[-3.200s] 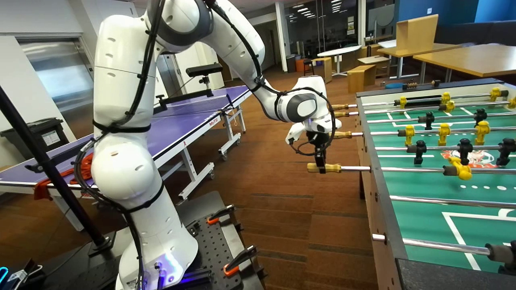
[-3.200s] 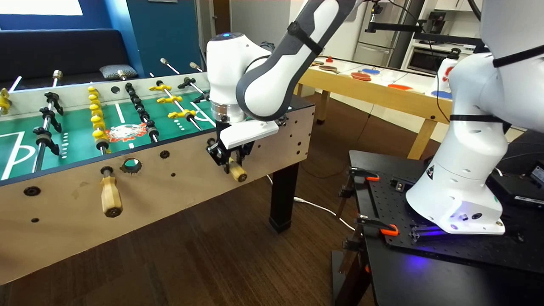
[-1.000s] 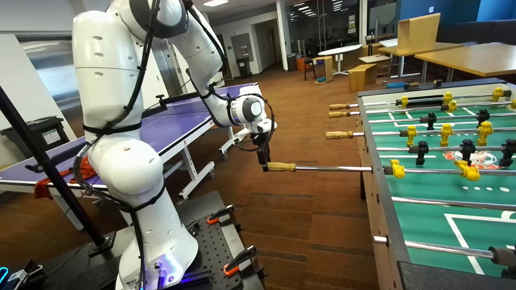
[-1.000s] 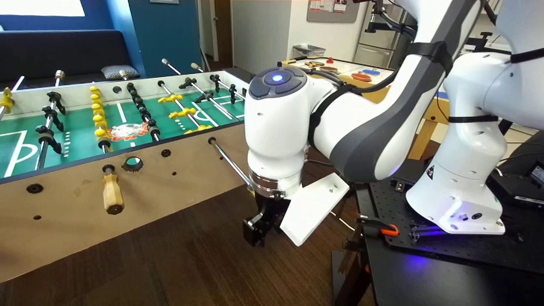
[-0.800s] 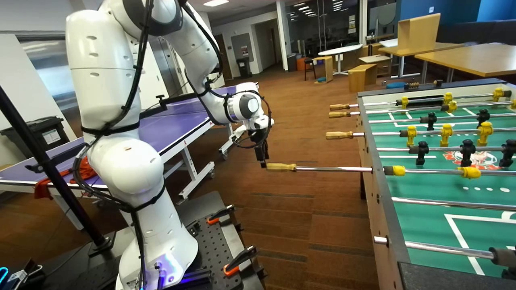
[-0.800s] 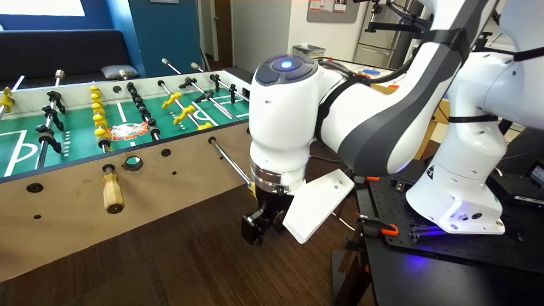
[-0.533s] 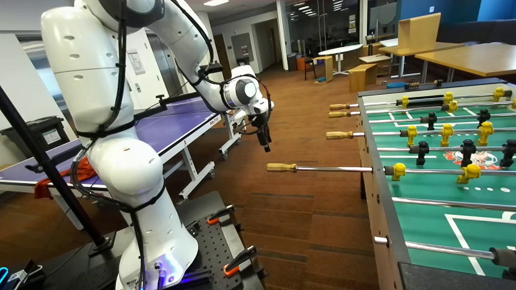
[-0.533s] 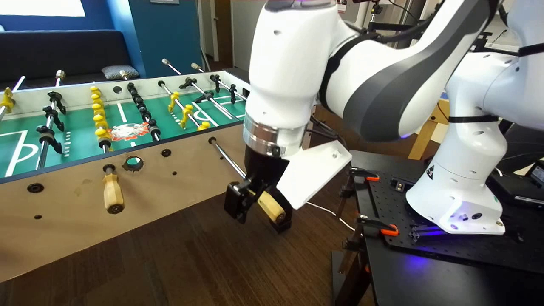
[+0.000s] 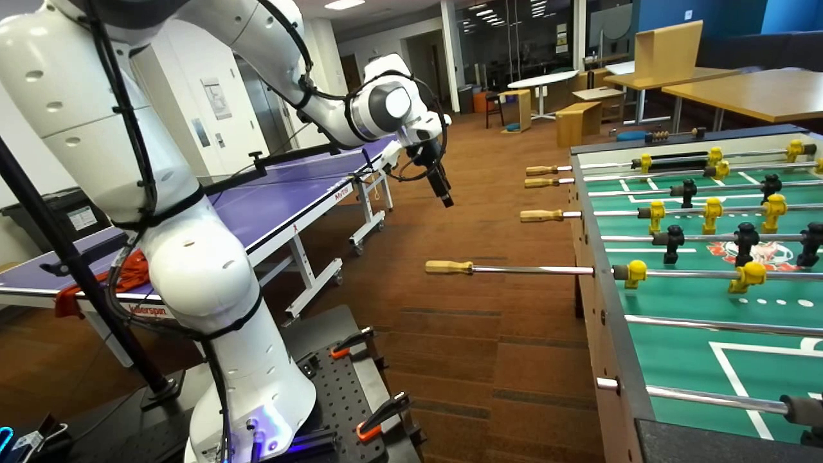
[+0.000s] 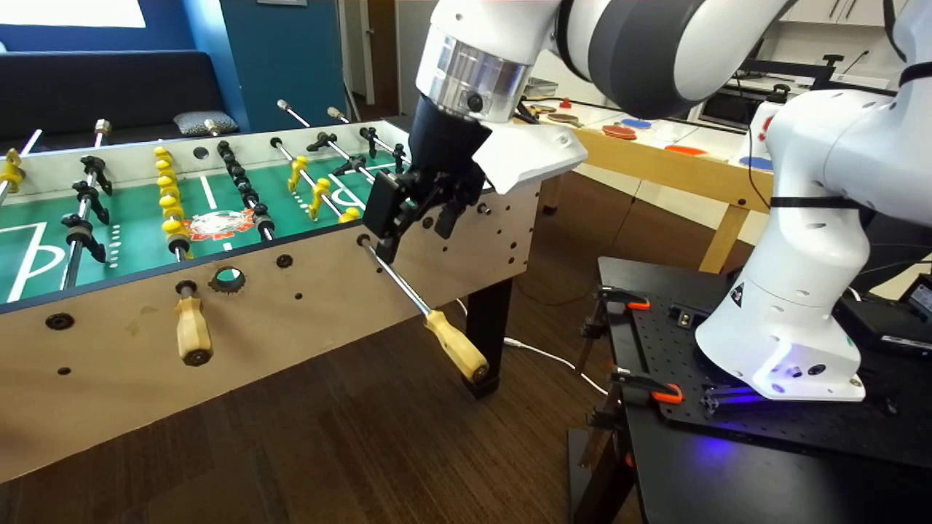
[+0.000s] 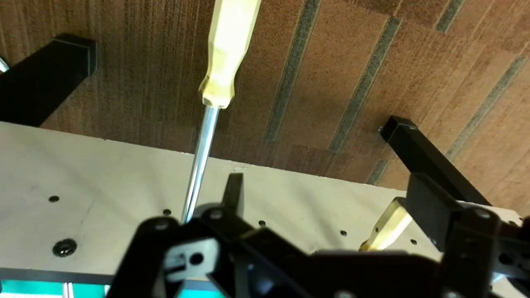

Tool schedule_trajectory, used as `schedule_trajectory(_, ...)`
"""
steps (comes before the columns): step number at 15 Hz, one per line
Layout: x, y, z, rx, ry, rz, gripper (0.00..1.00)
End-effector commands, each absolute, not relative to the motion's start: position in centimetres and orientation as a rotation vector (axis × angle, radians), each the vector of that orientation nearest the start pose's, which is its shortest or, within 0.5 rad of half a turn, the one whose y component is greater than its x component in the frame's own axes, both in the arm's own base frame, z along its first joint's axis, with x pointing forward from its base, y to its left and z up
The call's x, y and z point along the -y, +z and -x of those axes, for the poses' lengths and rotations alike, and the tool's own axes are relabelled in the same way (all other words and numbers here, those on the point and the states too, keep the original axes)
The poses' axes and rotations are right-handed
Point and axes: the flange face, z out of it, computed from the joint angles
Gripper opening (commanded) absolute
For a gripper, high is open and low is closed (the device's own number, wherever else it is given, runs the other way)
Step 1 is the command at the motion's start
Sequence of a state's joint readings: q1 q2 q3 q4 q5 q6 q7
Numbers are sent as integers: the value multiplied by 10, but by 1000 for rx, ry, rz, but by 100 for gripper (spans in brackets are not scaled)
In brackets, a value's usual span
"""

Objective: Pull the third foosball stick from the right

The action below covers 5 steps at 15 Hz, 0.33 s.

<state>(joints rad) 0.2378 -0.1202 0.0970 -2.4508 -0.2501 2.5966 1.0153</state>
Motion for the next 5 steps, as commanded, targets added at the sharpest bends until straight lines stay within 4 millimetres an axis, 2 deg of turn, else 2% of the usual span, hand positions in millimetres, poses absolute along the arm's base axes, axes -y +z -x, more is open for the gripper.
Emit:
schedule_trajectory(1, -144, 390, -453, -740, -500, 2982, 100)
schedule_trajectory(5, -126, 396, -453, -760, -506, 2980, 100)
